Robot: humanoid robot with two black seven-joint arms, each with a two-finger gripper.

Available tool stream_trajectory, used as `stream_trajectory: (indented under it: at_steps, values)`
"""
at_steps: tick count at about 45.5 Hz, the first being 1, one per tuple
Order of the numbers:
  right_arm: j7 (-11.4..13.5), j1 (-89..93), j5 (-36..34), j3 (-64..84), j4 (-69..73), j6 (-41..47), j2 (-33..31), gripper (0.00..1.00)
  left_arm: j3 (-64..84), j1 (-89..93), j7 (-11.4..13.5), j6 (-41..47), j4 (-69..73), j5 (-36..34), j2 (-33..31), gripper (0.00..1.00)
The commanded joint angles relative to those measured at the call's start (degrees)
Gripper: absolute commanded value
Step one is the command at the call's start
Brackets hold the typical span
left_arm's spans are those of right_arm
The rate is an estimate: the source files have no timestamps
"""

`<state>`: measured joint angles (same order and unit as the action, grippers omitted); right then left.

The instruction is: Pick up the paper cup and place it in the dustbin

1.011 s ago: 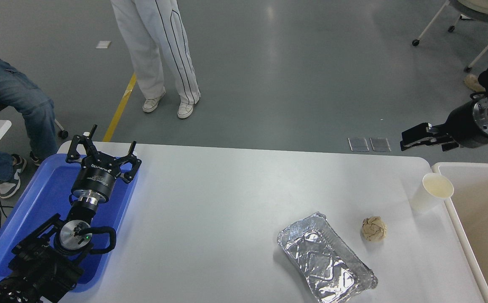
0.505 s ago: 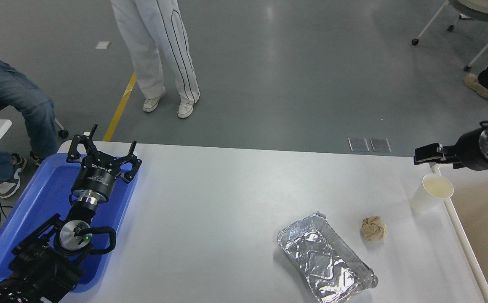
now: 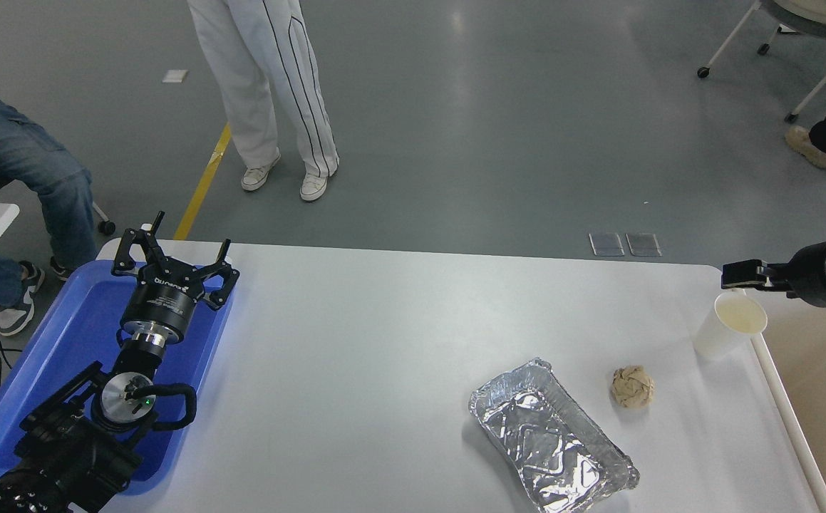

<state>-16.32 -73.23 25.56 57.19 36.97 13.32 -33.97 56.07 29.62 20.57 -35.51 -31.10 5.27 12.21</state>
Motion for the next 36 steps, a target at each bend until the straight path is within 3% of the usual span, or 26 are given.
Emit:
stream_trajectory:
  at_steps: [1, 13, 19, 36]
  values:
    - [0.8, 5.6, 0.1, -4.7, -2.3, -1.5, -0.3, 1.0, 0.0, 0.0, 0.0, 0.0, 0.0, -0.1, 0.0, 1.0]
    - [1.0, 7.0, -1.0, -5.7, -3.4, -1.9, -0.4, 1.0, 0.0, 0.0, 0.0, -0.1, 0.0, 0.0, 0.0, 1.0]
    - [3.7, 8.0, -0.9, -7.6, -5.2, -2.2, -0.3, 1.0, 0.0, 0.0, 0.0, -0.1, 0.0, 0.0, 0.0, 1.0]
    - [5.9, 10.7, -0.9, -10.1, -6.3, -2.2, -0.1, 1.0, 0.0, 0.0, 0.0, -0.1, 0.0, 0.0, 0.0, 1.0]
